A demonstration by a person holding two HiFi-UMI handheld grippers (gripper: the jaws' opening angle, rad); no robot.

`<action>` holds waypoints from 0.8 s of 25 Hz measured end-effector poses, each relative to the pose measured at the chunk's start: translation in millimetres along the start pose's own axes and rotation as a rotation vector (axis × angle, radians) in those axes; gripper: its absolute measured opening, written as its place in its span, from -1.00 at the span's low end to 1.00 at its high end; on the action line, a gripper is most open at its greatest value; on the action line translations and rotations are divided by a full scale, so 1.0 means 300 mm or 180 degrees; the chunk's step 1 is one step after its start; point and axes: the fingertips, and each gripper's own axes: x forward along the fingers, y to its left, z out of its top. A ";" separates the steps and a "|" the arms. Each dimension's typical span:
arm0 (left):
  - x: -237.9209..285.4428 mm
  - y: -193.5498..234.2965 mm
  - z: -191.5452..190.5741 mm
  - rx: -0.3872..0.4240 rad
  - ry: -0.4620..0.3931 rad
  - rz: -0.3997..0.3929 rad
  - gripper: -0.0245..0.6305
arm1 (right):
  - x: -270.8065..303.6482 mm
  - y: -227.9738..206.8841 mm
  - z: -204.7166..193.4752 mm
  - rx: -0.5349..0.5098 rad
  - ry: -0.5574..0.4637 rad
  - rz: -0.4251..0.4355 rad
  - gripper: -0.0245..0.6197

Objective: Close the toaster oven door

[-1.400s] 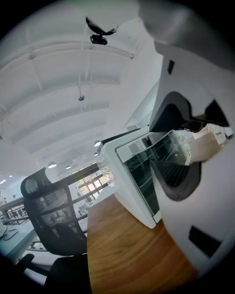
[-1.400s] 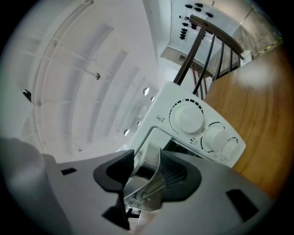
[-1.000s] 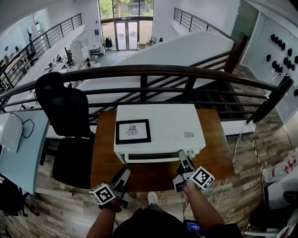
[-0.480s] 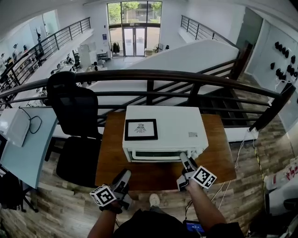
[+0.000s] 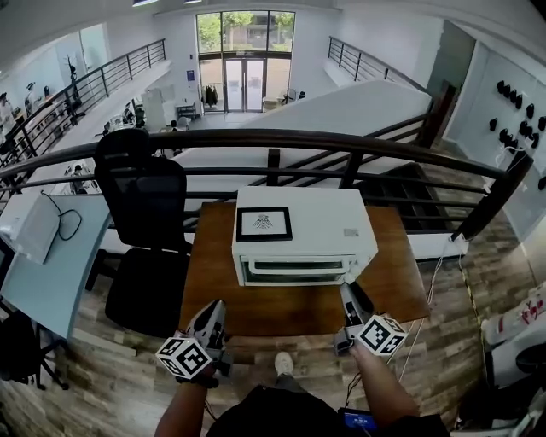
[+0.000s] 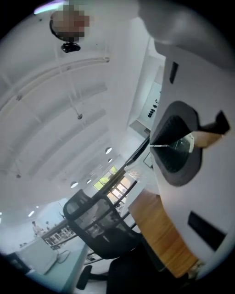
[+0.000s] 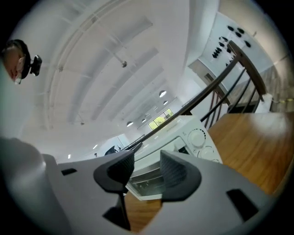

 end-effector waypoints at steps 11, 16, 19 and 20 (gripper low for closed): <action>-0.134 -0.106 0.075 0.1295 -0.0086 0.0297 -0.90 | -0.252 0.118 0.045 -0.0900 -0.0128 -0.0169 -0.92; -0.134 -0.141 0.044 0.1446 -0.0057 0.0375 -0.90 | -0.291 0.074 0.058 -0.1131 -0.0167 -0.0242 -0.93; -0.161 -0.191 0.040 0.1615 -0.0110 0.0426 -0.90 | -0.310 0.068 0.050 -0.1226 -0.0123 -0.0205 -0.93; -0.166 -0.206 0.036 0.1666 -0.0123 0.0429 -0.90 | -0.315 0.067 0.049 -0.1273 -0.0112 -0.0187 -0.93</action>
